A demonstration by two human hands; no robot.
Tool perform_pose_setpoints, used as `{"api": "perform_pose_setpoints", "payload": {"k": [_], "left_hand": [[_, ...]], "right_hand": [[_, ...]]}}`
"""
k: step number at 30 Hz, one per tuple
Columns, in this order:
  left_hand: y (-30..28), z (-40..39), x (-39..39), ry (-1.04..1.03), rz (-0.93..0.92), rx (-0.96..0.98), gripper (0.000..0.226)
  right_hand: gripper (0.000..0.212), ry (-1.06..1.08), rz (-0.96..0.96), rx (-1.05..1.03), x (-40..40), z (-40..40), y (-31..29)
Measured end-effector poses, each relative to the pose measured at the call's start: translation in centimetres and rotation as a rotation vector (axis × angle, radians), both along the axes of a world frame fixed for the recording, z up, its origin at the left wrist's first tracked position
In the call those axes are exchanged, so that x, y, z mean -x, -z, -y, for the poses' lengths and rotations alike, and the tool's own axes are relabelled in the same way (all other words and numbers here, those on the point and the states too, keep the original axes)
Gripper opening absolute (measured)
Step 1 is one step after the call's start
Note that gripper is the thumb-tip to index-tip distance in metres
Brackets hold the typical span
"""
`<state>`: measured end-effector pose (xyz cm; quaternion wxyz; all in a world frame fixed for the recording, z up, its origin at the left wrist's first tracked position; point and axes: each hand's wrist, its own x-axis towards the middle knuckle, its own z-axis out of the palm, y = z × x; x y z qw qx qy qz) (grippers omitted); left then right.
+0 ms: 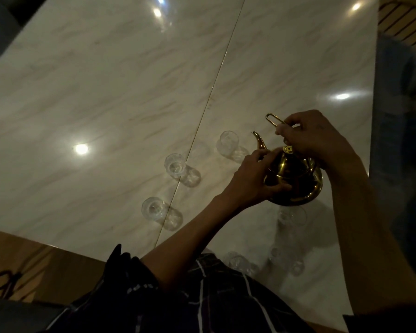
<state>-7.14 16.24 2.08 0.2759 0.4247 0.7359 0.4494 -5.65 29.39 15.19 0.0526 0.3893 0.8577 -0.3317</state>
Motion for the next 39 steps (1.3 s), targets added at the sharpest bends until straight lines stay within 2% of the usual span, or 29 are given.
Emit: {"api": "perform_pose_setpoints", "payload": {"k": [39], "left_hand": [[-0.26,-0.04,0.05,0.003,0.002,-0.028,0.087]], "right_hand": [[0.025,-0.041,0.035,-0.008,0.29,-0.25,-0.25]]}}
